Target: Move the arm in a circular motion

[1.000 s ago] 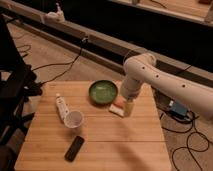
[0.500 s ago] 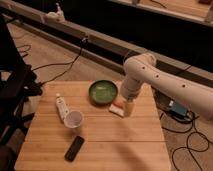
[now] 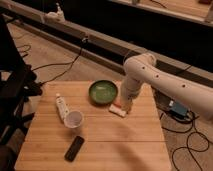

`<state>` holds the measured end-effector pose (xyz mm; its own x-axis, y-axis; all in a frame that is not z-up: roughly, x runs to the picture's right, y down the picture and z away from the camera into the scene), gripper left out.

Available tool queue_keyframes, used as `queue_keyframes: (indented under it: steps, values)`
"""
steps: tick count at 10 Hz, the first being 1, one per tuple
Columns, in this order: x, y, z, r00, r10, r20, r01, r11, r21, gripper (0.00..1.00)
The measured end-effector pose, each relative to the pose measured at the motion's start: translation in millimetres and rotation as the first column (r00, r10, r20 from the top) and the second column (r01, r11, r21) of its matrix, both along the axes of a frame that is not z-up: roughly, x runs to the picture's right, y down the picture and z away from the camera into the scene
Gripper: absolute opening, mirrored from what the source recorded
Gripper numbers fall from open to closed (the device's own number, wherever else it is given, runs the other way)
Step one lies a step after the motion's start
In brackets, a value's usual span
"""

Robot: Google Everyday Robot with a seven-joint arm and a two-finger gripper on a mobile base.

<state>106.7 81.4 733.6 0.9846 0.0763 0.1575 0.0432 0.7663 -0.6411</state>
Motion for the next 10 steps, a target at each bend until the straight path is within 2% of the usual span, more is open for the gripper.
queue_keyframes:
  steps: [2, 3, 5, 6, 8, 9, 10]
  values:
    - [3.6, -3.0, 3.5, 1.0, 0.0, -0.009, 0.0, 1.0, 0.005, 0.07]
    - [12.8, -9.2, 10.1, 0.999, -0.003, -0.032, 0.004, 0.9999, 0.013, 0.02]
    - [29.1, -36.4, 38.6, 0.995, -0.03, -0.098, 0.035, 0.9979, 0.054, 0.0]
    - [21.5, -48.0, 50.7, 0.993, -0.053, -0.106, 0.062, 0.9953, 0.074, 0.0]
    - [-20.3, -62.1, 67.2, 0.988, -0.134, -0.08, 0.143, 0.9829, 0.115, 0.0]
    - [-58.9, -59.7, 66.8, 0.98, -0.199, -0.032, 0.201, 0.97, 0.137, 0.0]
    - [-78.6, -54.6, 63.5, 0.973, -0.231, -0.001, 0.229, 0.9624, 0.146, 0.0]
